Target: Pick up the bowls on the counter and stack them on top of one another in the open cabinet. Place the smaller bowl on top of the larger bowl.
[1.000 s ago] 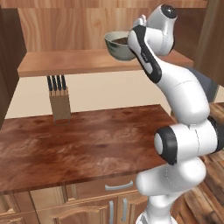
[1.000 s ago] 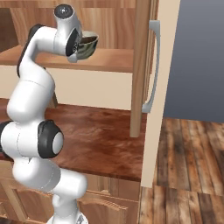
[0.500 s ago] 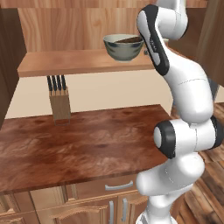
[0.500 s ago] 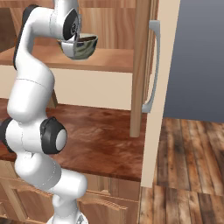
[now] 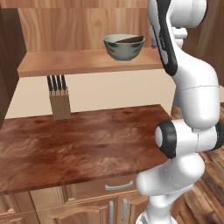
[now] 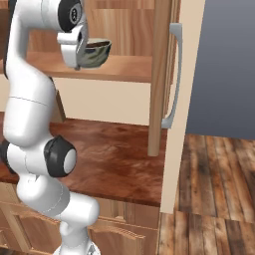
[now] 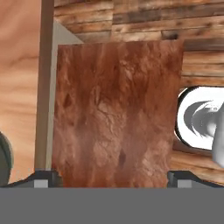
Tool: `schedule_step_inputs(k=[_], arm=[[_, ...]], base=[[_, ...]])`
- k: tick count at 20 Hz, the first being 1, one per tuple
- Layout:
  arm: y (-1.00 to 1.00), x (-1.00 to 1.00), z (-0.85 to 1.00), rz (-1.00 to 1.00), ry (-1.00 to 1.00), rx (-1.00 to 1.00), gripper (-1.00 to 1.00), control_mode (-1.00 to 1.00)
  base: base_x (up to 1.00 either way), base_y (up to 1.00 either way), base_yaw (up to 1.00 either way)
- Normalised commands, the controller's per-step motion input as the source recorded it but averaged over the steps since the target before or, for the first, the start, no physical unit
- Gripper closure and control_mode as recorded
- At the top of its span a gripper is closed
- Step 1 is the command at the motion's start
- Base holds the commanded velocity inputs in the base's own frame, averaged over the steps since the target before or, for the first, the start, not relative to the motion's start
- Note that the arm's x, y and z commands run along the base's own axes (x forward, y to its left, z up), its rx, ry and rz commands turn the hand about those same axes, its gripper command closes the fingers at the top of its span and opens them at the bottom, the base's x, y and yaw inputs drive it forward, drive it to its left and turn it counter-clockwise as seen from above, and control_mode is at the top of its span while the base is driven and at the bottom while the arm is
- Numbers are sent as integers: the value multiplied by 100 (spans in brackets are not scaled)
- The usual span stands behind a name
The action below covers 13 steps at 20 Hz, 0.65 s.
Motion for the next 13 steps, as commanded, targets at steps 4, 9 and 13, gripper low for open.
schedule_step_inputs(k=[4,9,13], arm=[[-5,-100,-34,5,13,-8,-100,-100],[-12,-100,-32,2,-2,-2,-100,-100],[-17,-100,-31,1,-10,0,-100,-100]], base=[[0,0,0],[0,0,0],[0,0,0]])
